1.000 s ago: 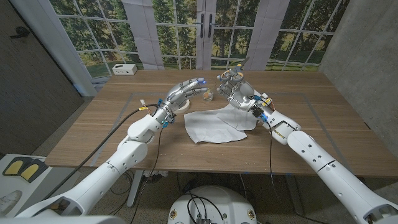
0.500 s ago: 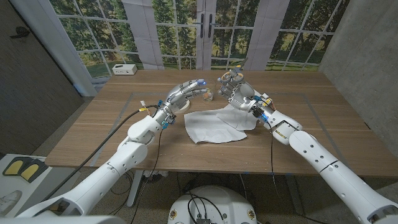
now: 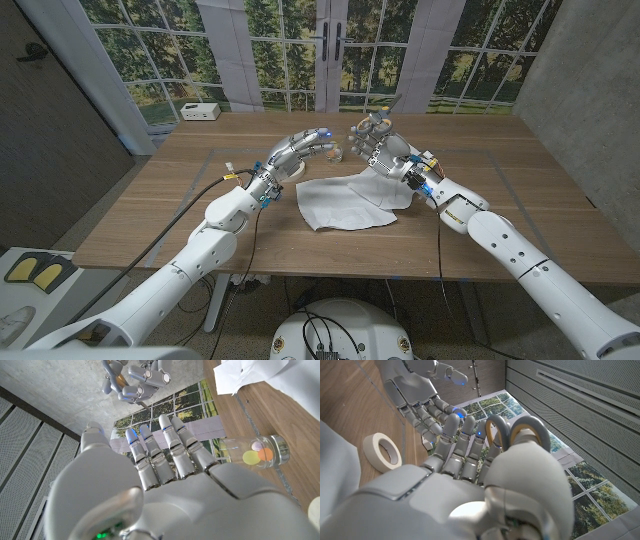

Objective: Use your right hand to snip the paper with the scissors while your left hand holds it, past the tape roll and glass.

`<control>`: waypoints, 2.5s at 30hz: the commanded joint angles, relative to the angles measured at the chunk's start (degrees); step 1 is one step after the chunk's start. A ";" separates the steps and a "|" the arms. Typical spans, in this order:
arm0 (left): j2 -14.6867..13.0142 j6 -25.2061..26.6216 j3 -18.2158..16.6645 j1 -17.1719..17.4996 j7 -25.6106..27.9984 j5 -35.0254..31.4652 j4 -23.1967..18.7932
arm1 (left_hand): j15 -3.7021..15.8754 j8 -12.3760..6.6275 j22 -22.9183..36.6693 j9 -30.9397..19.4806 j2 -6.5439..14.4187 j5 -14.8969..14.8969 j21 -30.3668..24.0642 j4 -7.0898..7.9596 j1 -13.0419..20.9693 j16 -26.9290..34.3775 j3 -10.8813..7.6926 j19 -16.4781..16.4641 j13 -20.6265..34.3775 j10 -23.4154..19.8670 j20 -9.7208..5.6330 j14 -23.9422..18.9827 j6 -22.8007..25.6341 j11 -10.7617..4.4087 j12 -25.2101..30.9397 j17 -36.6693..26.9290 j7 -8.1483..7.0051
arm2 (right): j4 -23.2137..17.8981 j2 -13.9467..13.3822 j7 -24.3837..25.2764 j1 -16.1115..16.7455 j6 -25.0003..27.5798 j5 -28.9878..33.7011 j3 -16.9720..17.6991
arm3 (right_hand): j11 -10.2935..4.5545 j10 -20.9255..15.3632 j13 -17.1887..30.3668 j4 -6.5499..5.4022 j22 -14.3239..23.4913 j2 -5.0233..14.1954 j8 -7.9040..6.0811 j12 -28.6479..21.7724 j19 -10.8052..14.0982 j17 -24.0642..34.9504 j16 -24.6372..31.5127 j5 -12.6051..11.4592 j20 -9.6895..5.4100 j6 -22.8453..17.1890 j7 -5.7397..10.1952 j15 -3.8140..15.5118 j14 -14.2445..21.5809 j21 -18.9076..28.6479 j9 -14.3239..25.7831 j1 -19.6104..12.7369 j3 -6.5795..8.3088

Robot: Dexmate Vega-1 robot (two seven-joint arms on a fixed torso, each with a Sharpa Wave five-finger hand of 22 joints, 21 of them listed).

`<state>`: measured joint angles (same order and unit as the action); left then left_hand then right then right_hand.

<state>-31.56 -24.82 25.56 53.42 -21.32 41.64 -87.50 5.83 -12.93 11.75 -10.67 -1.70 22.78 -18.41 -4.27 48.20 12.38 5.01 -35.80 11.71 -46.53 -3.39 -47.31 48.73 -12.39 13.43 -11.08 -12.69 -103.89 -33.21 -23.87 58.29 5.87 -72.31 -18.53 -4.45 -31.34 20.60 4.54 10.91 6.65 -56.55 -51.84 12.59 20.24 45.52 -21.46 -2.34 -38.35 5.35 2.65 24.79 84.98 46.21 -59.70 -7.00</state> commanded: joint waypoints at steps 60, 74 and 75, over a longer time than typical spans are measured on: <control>1.05 0.75 0.17 -1.39 -0.49 0.17 2.31 | 6.88 0.40 0.22 -0.05 1.59 0.58 0.40 0.09 0.55 -0.13 1.25 -0.02 0.18 -1.05 -0.29 -1.19 1.41 0.13 -0.56 -0.24 0.04 | 3.10 1.59 -1.21 -1.14 -3.44 2.72 -0.44 | -4.16 -14.25 32.56 -2.56 -0.53 -5.49 -13.80 -22.05 2.79 8.45 15.34 0.68 -2.89 1.17 -1.65 9.49 10.32 -0.22 8.89 12.23 -4.75; 0.72 0.32 -0.09 -0.35 0.06 0.23 1.20 | 6.87 0.47 0.23 -0.04 1.77 0.61 0.39 0.14 0.62 -0.17 1.41 -0.07 0.18 -1.19 -0.33 -1.32 1.58 0.13 -0.63 -0.25 0.04 | 1.76 0.89 -0.61 -0.22 -3.79 2.99 -0.30 | -2.74 -10.00 28.79 -4.03 -0.58 -6.67 -11.28 -19.20 2.49 7.11 13.55 -0.86 -1.53 6.02 -3.26 9.48 5.86 -2.17 6.93 17.17 -6.44; 0.66 0.27 -0.12 -0.28 0.13 0.17 1.12 | 6.87 0.48 0.23 -0.04 1.77 0.61 0.39 0.15 0.62 -0.18 1.43 -0.08 0.18 -1.20 -0.35 -1.33 1.59 0.13 -0.63 -0.24 0.04 | 1.82 0.88 -0.82 -0.23 -3.81 2.91 -0.31 | -2.75 -10.17 28.25 -3.93 -0.58 -6.62 -11.14 -18.98 2.45 7.06 13.50 -0.98 -1.51 6.17 -3.39 9.58 5.72 -2.28 6.76 17.03 -6.37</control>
<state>-30.54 -24.11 25.72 52.31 -21.76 41.87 -85.45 5.83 -12.47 11.85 -10.68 -0.49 23.10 -18.19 -4.11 48.50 12.38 6.12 -35.80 11.73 -47.13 -3.39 -47.92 49.74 -12.17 12.99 -11.05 -12.69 -101.46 -31.96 -24.57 57.54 2.72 -69.88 -18.87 -3.29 -37.73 45.41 0.44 10.28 0.01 -68.03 -71.33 15.06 27.33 59.28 -21.91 -2.35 -36.59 6.45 2.90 30.93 83.06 44.69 -42.80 -13.16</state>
